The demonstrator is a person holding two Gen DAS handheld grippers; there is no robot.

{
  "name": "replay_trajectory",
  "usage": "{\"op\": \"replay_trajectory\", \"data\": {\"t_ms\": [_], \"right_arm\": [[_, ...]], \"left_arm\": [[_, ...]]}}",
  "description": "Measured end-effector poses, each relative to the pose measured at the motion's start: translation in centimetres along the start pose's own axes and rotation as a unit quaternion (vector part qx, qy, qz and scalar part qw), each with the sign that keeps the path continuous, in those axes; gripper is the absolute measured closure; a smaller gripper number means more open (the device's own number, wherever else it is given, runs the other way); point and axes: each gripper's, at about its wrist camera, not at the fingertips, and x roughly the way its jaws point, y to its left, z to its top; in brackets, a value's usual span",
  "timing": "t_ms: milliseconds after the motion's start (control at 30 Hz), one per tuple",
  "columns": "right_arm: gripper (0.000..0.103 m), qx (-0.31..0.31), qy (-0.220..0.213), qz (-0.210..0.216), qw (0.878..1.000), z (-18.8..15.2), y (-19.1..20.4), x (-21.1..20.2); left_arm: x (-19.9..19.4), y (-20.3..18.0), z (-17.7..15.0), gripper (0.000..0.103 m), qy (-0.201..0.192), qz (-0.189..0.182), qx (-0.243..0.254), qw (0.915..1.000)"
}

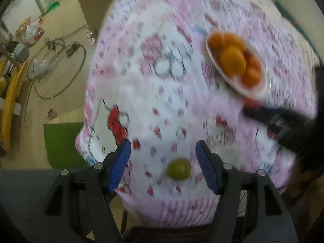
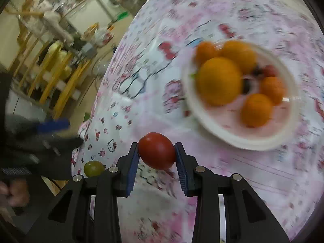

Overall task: Organize fruits
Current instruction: 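Grasp the green grape with the left tool while the right tool grasps the red tomato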

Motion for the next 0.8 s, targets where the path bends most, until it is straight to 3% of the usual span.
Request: {"op": "replay_trajectory", "data": {"t_ms": [200, 300, 567, 800], "right_arm": [[0.066, 0.071, -0.052, 0.013, 0.996, -1.2, -4.3, -5.0], [0.066, 0.092, -0.067, 0.013, 0.993, -1.7, -5.4, -6.3], [0.066, 0.119, -0.090, 0.017, 0.989, -1.5, -7.1, -8.4], [0.066, 0.140, -0.122, 0.021, 0.982, -0.7, -8.3, -10.4]], "left_arm": [[2.3, -3.0, -2.1, 0.040, 0.049, 0.032, 0.074, 0.9955], [3.1, -3.4, -2.4, 0.045, 0.062, 0.039, 0.084, 0.9937], [3.4, -4.6, -2.5, 0.078, 0.053, 0.057, 0.111, 0.9908], [0.8, -5.8, -2.1, 0.080, 0.040, 0.034, 0.111, 0.9925]]}}
